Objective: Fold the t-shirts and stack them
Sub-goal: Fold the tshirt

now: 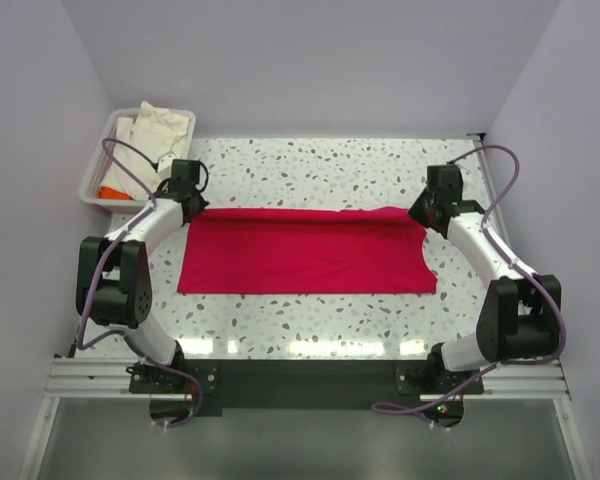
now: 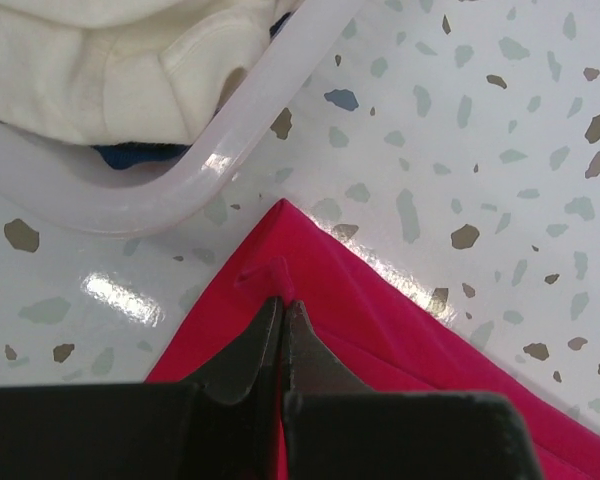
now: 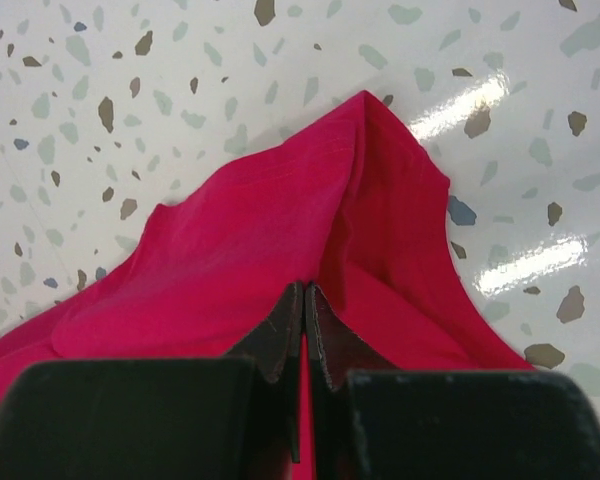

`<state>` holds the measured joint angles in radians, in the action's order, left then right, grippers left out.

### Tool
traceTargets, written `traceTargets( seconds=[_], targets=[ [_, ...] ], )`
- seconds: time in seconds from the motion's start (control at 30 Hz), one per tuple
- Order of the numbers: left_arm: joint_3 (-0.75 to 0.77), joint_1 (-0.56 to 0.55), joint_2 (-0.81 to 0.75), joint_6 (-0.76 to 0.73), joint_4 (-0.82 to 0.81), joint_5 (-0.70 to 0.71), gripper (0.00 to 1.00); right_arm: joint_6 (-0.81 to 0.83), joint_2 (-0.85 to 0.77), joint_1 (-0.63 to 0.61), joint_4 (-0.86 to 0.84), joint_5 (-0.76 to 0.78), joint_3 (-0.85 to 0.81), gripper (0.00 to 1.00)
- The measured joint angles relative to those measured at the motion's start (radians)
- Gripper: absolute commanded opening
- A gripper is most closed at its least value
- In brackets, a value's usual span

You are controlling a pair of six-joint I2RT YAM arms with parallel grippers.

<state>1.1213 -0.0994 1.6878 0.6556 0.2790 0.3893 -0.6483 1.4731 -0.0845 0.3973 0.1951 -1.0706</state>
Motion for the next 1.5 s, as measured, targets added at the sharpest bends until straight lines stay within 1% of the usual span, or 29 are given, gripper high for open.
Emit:
traceTargets(
  seconds=[0.17, 0.63, 0.7, 0.73, 0.8, 0.83, 0.87, 0.9, 0.93, 1.03, 1.13, 1.23, 1.37, 1.5],
  targets=[
    [-0.046, 0.000, -0.032, 0.018, -0.001, 0.000, 0.00, -0.007, -0.042, 0.000, 0.000, -0.012, 0.064, 0.00],
    [-0.165, 0.000, -0.085, 0.076, -0.002, -0.014, 0.00, -0.039, -0.069, -0.002, -0.005, -0.066, 0.207, 0.00],
    [-0.179, 0.000, -0.088, 0.085, -0.002, -0.016, 0.00, -0.042, -0.069, -0.002, -0.008, -0.085, 0.220, 0.03],
    [-0.185, 0.000, -0.089, 0.087, -0.002, -0.016, 0.02, -0.044, -0.069, -0.002, -0.009, -0.094, 0.226, 0.04],
    [-0.197, 0.000, -0.097, 0.091, -0.003, -0.018, 0.08, -0.049, -0.069, -0.002, -0.008, -0.115, 0.237, 0.15],
    [-0.207, 0.000, -0.107, 0.093, -0.003, -0.018, 0.20, -0.051, -0.069, -0.002, -0.008, -0.123, 0.241, 0.23],
    [-0.218, 0.000, -0.120, 0.093, -0.003, -0.018, 0.27, -0.053, -0.071, -0.002, -0.004, -0.134, 0.243, 0.37],
    [-0.230, 0.000, -0.138, 0.097, -0.002, -0.017, 0.34, -0.055, -0.074, -0.002, 0.000, -0.139, 0.244, 0.42],
    [-0.238, 0.001, -0.155, 0.099, 0.001, -0.015, 0.45, -0.051, -0.081, -0.002, 0.005, -0.144, 0.245, 0.49],
    [-0.243, 0.003, -0.203, 0.109, 0.002, -0.010, 0.55, -0.039, -0.127, -0.002, 0.020, -0.161, 0.244, 0.56],
    [-0.243, 0.004, -0.259, 0.111, 0.002, -0.009, 0.56, -0.018, -0.172, -0.002, 0.048, -0.160, 0.224, 0.56],
    [-0.243, 0.005, -0.294, 0.111, 0.001, -0.022, 0.56, 0.003, -0.157, -0.002, 0.063, -0.158, 0.161, 0.55],
    [-0.240, 0.001, -0.298, 0.093, 0.002, -0.072, 0.56, 0.029, -0.050, -0.010, 0.058, -0.137, 0.024, 0.54],
    [-0.237, -0.018, -0.300, 0.055, 0.003, -0.139, 0.56, 0.044, 0.101, -0.029, 0.051, -0.102, -0.084, 0.55]
  ],
)
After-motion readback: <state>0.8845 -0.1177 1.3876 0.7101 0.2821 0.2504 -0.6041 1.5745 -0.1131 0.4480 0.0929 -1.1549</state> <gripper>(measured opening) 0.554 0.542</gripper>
